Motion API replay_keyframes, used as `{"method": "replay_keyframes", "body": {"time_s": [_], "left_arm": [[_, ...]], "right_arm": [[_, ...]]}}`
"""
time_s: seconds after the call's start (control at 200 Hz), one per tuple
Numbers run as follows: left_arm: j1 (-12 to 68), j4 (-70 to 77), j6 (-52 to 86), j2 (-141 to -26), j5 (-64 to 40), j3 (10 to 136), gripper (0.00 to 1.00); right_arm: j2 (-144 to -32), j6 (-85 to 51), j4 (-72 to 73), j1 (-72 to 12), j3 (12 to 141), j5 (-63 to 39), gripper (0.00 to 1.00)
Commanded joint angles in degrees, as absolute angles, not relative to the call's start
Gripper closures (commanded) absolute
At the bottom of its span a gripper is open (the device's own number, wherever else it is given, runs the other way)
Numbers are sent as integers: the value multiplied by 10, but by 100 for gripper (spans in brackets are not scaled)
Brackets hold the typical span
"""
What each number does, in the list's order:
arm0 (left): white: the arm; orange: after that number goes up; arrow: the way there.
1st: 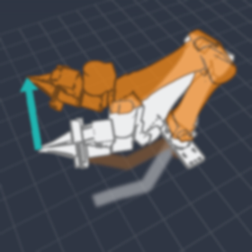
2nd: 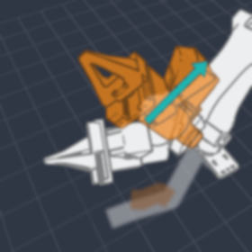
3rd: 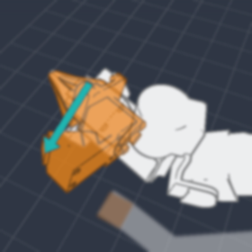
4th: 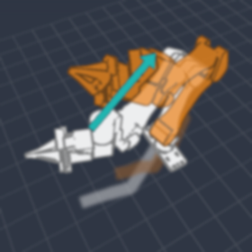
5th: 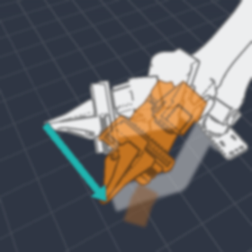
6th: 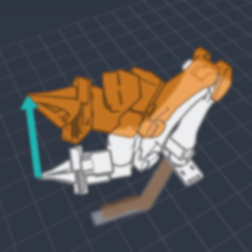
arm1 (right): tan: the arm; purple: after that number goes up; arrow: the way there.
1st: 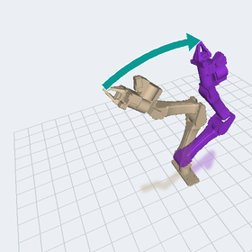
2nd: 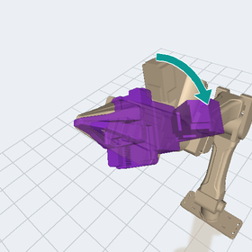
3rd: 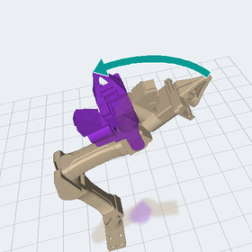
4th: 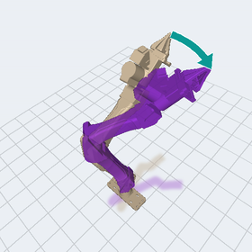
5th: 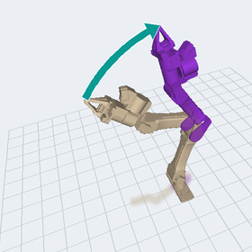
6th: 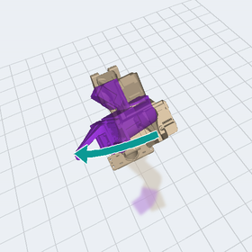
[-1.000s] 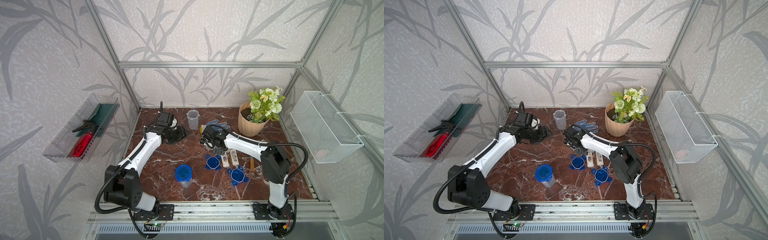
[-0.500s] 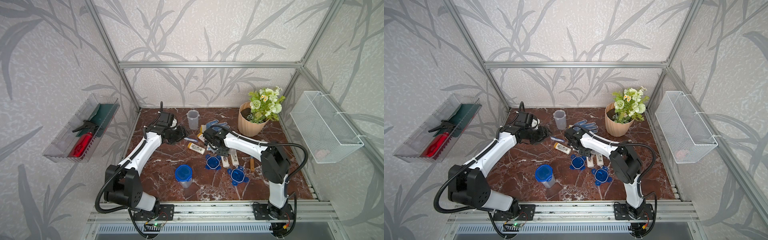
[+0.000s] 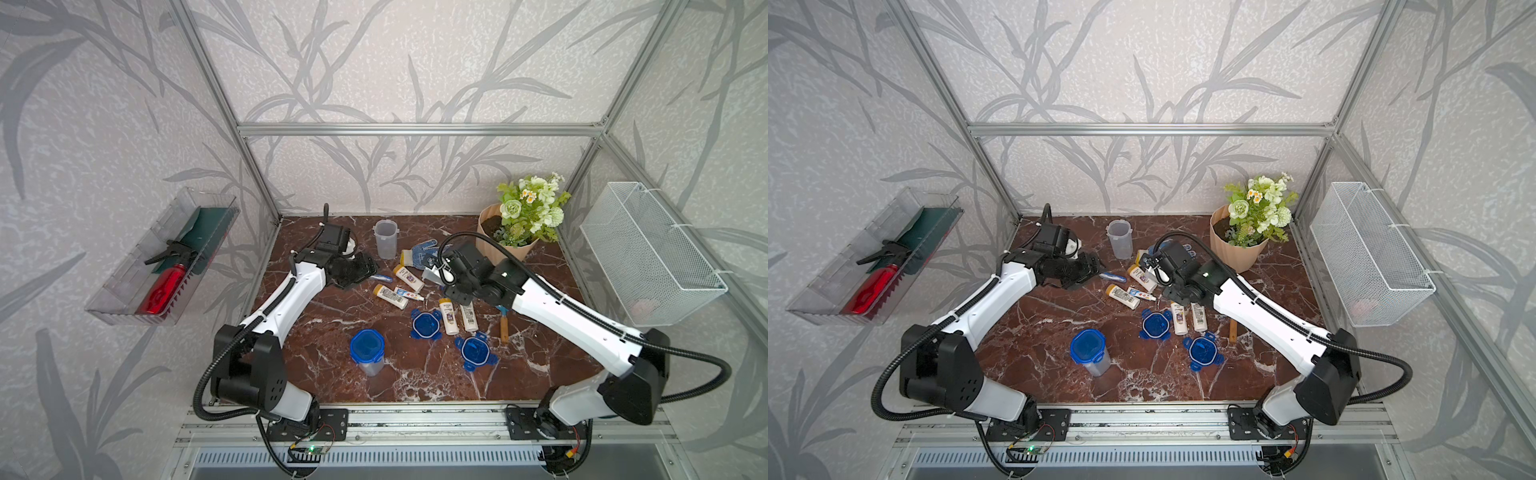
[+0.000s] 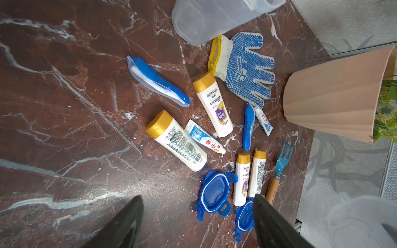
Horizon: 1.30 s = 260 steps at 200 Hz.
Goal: Take out toiletry kits
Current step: 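Pour the toiletry kits out of the container, then place the container at the center of the board.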
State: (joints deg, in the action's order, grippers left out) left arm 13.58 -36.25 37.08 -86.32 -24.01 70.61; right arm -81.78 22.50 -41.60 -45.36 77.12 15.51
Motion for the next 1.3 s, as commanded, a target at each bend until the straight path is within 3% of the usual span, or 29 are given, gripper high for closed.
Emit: {"method": "replay_keyframes", "body": {"time_s": [0.0, 0.12, 0.49, 0.92, 1.295], "left_arm": [[160, -369, 367, -863, -235, 742, 21], [183, -344, 381, -837, -247, 746, 21], [185, -262, 439, -763, -350, 690, 25], [186, -197, 483, -700, -395, 643, 27], [197, -153, 507, -744, -491, 658, 44]], "right_arm": [[-769, 218, -277, -453, 703, 3, 85], [-721, 207, -169, -453, 635, -76, 85], [-731, 191, -68, -435, 600, -189, 86], [-778, 148, -1, -373, 620, -317, 85], [-834, 205, 72, -377, 635, -354, 84]]}}
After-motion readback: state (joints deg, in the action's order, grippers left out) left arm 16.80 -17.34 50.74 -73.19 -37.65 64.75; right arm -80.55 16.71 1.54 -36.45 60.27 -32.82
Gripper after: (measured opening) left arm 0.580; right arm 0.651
